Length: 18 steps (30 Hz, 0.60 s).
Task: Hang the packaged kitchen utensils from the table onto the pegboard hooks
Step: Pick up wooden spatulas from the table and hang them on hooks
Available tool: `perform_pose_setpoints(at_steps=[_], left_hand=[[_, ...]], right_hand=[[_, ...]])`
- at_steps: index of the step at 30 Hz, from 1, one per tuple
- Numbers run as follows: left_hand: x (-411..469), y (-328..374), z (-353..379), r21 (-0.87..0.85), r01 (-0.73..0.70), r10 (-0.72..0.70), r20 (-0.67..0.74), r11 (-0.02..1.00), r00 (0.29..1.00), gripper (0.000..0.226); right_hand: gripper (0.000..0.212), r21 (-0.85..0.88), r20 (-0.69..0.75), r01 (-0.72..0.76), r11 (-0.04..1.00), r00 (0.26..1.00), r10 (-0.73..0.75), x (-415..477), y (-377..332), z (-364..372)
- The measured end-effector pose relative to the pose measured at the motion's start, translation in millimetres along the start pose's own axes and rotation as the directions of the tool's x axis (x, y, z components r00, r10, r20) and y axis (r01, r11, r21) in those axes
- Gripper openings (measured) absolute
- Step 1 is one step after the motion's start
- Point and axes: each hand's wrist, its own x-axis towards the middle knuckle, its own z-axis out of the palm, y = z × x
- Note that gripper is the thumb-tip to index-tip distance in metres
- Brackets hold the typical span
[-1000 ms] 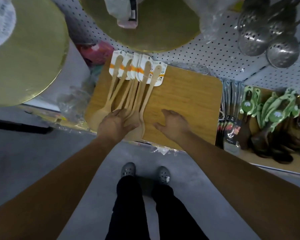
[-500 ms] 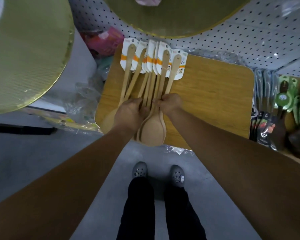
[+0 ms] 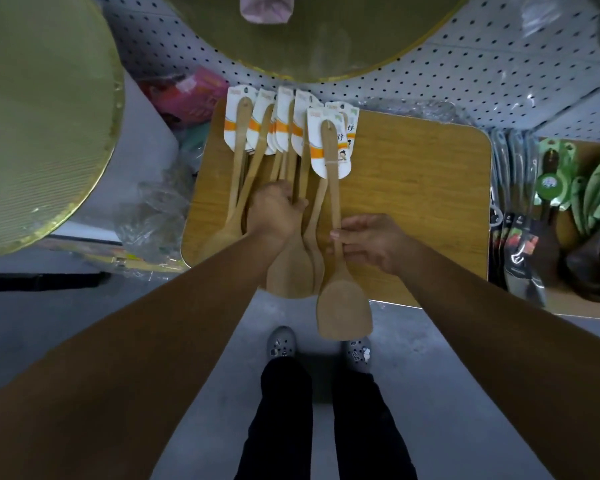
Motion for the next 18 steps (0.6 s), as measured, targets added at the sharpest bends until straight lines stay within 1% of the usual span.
perform_pose_setpoints(at_steps=[2,3,4,7,9,11,12,15,18], left_hand=[[7,9,10,0.105,-0.008,0.006,0.016,0.994,1.0,0.037],[9,14,14,0.162,-0.012,0.01,0.012,0.987,1.0,0.042],[12,16,18,0.206,-0.006,0.006,0.001,0.978,1.0,0.042],[15,20,27,0.321,0.009,0.0,-0.029,0.947,1.0,0.023],[17,23,28,0.336,0.022,-0.016,-0.019,0.942,1.0,0.015],[20,25,25,0.286,0.084,-0.085,-0.007,0.955,0.996,0.016],[21,26,21,0.248,0.127,-0.133,0.007,0.96,0.991,0.02],[20,28,9,0.079,0.255,-0.261,0.067,0.964,0.963,0.034],[9,24,-3,-0.065,0.326,-0.312,0.165,0.943,0.936,0.031]], right_hand=[[0.044,0.028,-0.011,0.02,0.999,1.0,-0.019,-8,4,-11],[0.041,0.043,-0.017,0.026,0.999,1.0,-0.025,-13,6,-16],[0.037,0.06,-0.023,0.031,0.998,0.999,-0.029,-16,8,-22],[0.028,0.087,-0.053,0.054,0.995,0.997,-0.049,-27,15,-37],[0.023,0.105,-0.08,0.067,0.992,0.995,-0.058,-33,20,-45],[0.016,0.135,-0.107,0.072,0.988,0.993,-0.058,-38,25,-49],[0.016,0.154,-0.117,0.07,0.986,0.992,-0.052,-41,27,-50],[0.027,0.187,-0.13,0.059,0.981,0.991,-0.034,-48,33,-52],[0.03,0.217,-0.136,0.064,0.974,0.99,-0.035,-59,38,-52]])
